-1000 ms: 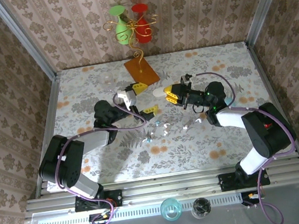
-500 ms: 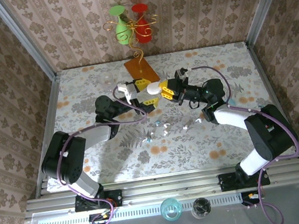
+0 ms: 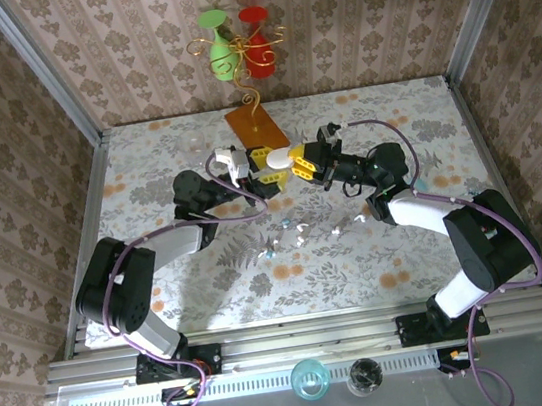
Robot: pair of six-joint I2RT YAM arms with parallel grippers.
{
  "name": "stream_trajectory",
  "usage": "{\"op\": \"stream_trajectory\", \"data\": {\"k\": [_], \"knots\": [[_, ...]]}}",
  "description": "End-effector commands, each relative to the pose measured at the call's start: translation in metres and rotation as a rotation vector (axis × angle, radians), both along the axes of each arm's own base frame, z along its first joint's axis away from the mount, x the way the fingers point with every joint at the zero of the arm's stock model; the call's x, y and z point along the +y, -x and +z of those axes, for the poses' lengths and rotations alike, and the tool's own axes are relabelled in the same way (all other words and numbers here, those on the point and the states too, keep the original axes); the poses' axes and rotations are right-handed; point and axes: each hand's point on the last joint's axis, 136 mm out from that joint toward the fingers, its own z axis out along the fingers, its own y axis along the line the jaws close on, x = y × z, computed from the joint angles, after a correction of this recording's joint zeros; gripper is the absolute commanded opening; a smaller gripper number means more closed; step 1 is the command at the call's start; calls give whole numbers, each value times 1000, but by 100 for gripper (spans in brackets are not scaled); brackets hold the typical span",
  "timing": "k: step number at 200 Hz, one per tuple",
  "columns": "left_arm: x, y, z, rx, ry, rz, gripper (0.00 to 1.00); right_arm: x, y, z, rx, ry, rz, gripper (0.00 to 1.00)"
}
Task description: Insert the wireless bluetooth earbuds into the charging case
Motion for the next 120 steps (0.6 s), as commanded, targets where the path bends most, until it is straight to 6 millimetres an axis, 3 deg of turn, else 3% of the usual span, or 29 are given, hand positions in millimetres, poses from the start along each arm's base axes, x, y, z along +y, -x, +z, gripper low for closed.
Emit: {"op": "stream_trajectory", "data": {"k": [1, 63, 99, 120], "knots": [[-2, 4, 8, -24, 16, -30, 48, 1, 3, 19, -60, -31, -1, 15], [-6, 6, 12, -25, 18, -55, 52, 2, -1, 12, -42, -25, -3, 15], [-7, 5, 12, -21, 15, -64, 44, 2, -1, 10, -37, -22, -4, 15], [-8, 6, 10, -20, 11, -68, 33, 2, -3, 9, -34, -23, -8, 15]]}}
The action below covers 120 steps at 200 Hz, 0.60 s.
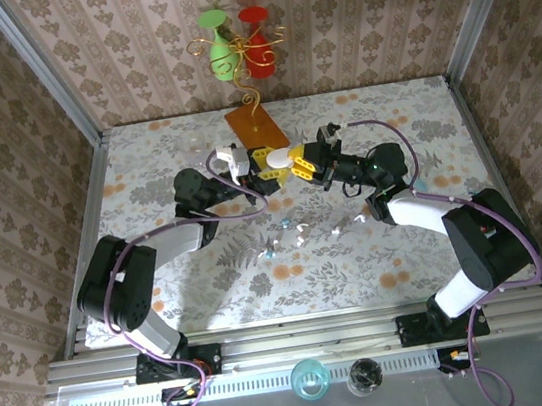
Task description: Insert the wireless bluetooth earbuds into the charging case
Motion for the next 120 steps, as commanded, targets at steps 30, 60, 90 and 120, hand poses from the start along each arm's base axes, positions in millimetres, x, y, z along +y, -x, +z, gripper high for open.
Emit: {"op": "stream_trajectory", "data": {"k": [30, 60, 90, 120], "knots": [[-4, 8, 6, -47, 6, -45, 33, 0, -2, 13, -44, -24, -16, 37], [-2, 10, 1, -46, -2, -44, 33, -14, -5, 14, -92, -1, -66, 70], [2, 17, -6, -33, -13, -41, 33, -31, -14, -3, -87, 121, -133, 80], [9, 24, -14, -5, -22, -26, 33, -42, -8, -17, -205, 399, -170, 86]]}}
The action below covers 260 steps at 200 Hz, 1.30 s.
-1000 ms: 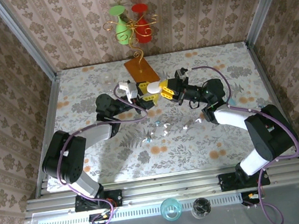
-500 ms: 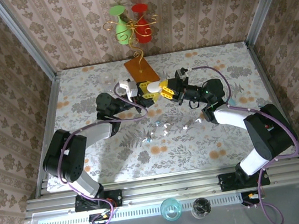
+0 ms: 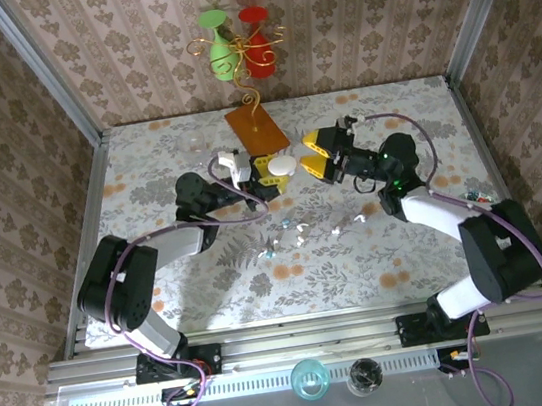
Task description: Insert the wireless bluetooth earbuds into the charging case
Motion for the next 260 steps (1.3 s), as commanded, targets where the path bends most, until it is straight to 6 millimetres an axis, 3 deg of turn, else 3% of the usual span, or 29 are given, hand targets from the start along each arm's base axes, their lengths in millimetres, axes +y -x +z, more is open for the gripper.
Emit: {"op": "stream_trajectory", "data": {"k": [1, 31, 66, 110, 177, 260], "knots": [[6, 15, 6, -40, 12, -8, 33, -5, 10, -7, -130, 257, -18, 86], [9, 34, 1, -31, 2, -41, 34, -4, 42, -10, -367, 565, 88, 92], [12, 58, 0, -29, -5, -94, 34, -7, 67, -12, -615, 929, 121, 95], [15, 70, 5, -33, -4, -133, 33, 20, 96, 12, -1032, 1015, 143, 95], [10, 74, 8, -52, 1, -151, 33, 35, 79, 2, -1096, 1167, 143, 95], [14, 80, -1, -141, -4, -118, 32, 20, 55, 31, -990, 1133, -118, 91]]}}
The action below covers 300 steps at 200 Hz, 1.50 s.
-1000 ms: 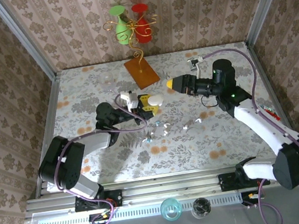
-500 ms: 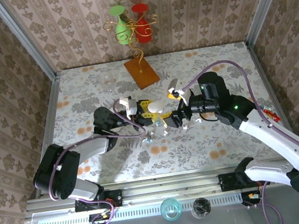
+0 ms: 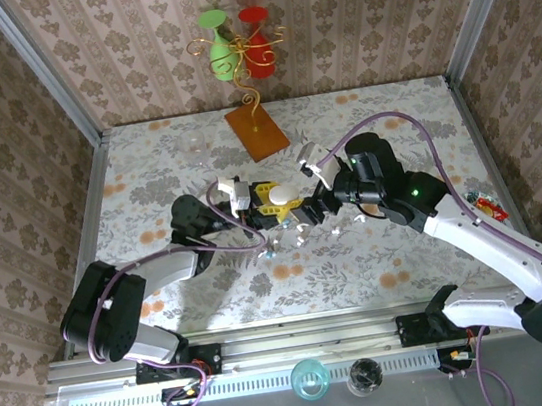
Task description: Insert the wireless bluetooth earbuds into the charging case
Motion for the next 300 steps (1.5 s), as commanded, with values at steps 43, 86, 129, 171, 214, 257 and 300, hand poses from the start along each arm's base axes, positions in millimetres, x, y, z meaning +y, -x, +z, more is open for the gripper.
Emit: {"op": "stream_trajectory", "data": {"k": [43, 86, 129, 171, 214, 257, 300], "knots": [[4, 13, 1, -140, 21, 9, 31, -16, -24, 42, -65, -158, -172, 89], [5, 11, 5, -136, 29, 34, 30, -19, -15, 50, -30, -214, -142, 92], [5, 6, 4, -110, 31, 54, 30, -5, 22, 41, -70, -243, 109, 94], [4, 12, 12, -80, 38, 12, 30, 10, 25, 8, -95, -101, 171, 95], [3, 10, 14, -32, 40, 11, 29, 17, 16, -3, -119, -38, 175, 95], [3, 10, 14, -10, 40, 11, 28, 9, -8, 5, -145, -52, 36, 95], [2, 17, 8, -25, 24, -23, 29, 3, -17, 24, -138, -137, -33, 93]]}}
